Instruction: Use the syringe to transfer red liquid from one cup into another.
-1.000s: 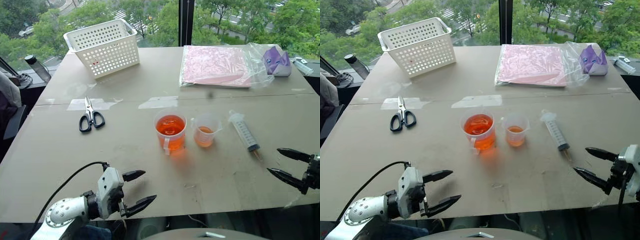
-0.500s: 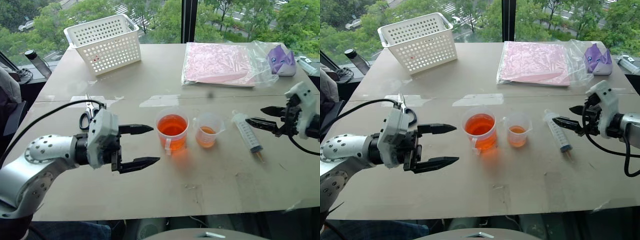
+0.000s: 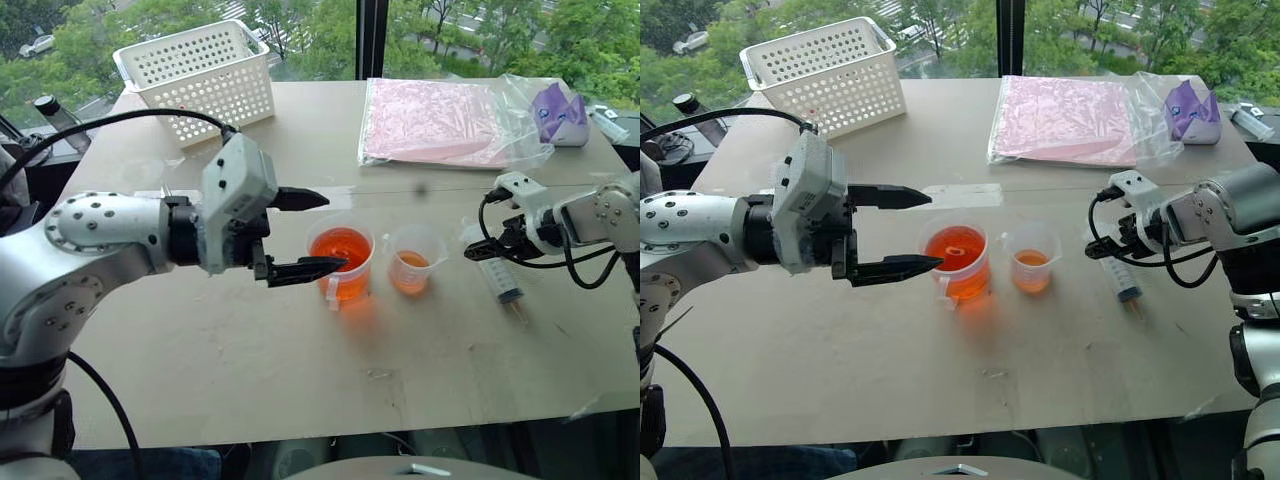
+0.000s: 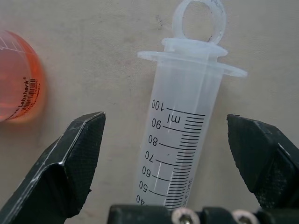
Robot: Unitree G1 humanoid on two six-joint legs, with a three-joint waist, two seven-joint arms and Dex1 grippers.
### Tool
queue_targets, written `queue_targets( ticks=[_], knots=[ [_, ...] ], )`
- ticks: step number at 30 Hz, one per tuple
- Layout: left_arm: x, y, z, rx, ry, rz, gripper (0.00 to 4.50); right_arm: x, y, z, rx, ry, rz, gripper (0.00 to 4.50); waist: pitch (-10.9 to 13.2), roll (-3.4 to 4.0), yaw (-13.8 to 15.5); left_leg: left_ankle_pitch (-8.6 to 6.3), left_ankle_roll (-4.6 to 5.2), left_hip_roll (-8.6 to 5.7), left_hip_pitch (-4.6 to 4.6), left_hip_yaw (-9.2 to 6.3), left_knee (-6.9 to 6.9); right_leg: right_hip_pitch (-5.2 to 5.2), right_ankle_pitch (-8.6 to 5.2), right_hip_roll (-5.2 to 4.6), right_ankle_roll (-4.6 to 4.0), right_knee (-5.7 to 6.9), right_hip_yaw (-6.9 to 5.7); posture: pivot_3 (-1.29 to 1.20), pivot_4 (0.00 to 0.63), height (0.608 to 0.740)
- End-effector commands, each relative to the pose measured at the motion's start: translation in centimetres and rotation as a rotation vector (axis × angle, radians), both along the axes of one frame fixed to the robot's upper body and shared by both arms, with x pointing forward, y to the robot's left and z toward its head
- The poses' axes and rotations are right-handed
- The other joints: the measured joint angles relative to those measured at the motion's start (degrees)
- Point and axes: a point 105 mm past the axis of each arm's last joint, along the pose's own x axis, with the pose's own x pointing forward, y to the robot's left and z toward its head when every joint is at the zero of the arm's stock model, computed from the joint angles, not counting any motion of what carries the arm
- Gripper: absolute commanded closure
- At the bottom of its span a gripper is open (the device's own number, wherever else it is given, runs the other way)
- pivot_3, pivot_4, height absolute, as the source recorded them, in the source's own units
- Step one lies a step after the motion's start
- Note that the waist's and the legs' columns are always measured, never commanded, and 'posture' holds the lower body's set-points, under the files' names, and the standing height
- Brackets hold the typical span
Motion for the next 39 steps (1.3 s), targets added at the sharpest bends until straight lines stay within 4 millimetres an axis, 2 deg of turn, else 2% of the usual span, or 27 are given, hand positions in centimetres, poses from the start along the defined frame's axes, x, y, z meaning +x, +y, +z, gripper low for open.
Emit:
queue_targets(
  ticks=[1,10,20,23,28,34,39],
  knots=[
    [0.0,-0.1,0.8,-0.007,-0.022,-0.003,0.00,0.6,-0.1,0.4,-0.028,0.000,-0.012,0.06,0.00,0.00,-0.04,0.01,-0.01,0.00,0.00,0.00,0.00,-0.02,0.00,0.00,0.00,0.03,0.00,0.00,0.150,0.740],
    [-0.1,-0.1,0.7,0.010,-0.039,-0.030,0.00,1.6,0.3,-0.3,-0.101,0.044,-0.009,0.06,0.01,-0.03,-0.11,0.09,-0.14,0.00,0.01,0.11,0.11,-0.26,0.00,0.04,0.00,0.58,0.19,0.00,0.150,0.740],
    [-0.2,-0.1,0.6,0.017,-0.058,-0.060,0.00,2.6,1.5,0.5,-0.079,0.089,-0.033,0.06,0.02,-0.04,-0.18,0.10,-0.15,0.00,0.01,0.14,0.13,-0.34,0.00,0.07,0.00,0.65,0.26,0.00,0.150,0.740],
    [-0.2,0.0,0.5,0.019,-0.059,-0.061,0.00,2.8,1.7,0.5,-0.072,0.098,-0.037,0.85,0.02,-0.04,-0.19,0.10,-0.15,0.00,0.01,0.15,0.13,-0.36,0.00,0.07,-0.01,0.67,0.28,0.00,0.150,0.740],
    [-0.3,0.4,0.2,0.022,-0.058,-0.052,0.00,2.6,2.1,0.2,-0.035,0.147,-0.063,2.94,0.01,-0.06,-0.17,0.10,-0.15,0.00,0.01,0.16,0.14,-0.36,0.00,0.07,0.00,0.67,0.29,0.00,0.150,0.740],
    [-0.2,0.5,0.3,0.020,-0.065,-0.055,0.00,2.7,2.5,0.8,0.002,0.144,-0.069,3.02,-0.01,-0.09,-0.17,0.10,-0.16,0.00,0.01,0.15,0.14,-0.36,0.00,0.07,0.00,0.69,0.29,0.00,0.150,0.740],
    [0.3,0.5,1.6,-0.045,-0.093,-0.037,0.00,3.8,2.1,5.2,0.103,-0.009,-0.084,3.02,0.00,-0.08,-0.15,0.10,-0.16,0.00,-0.03,0.17,0.14,-0.42,0.00,0.07,0.00,0.70,0.30,0.00,0.150,0.740]
  ],
)
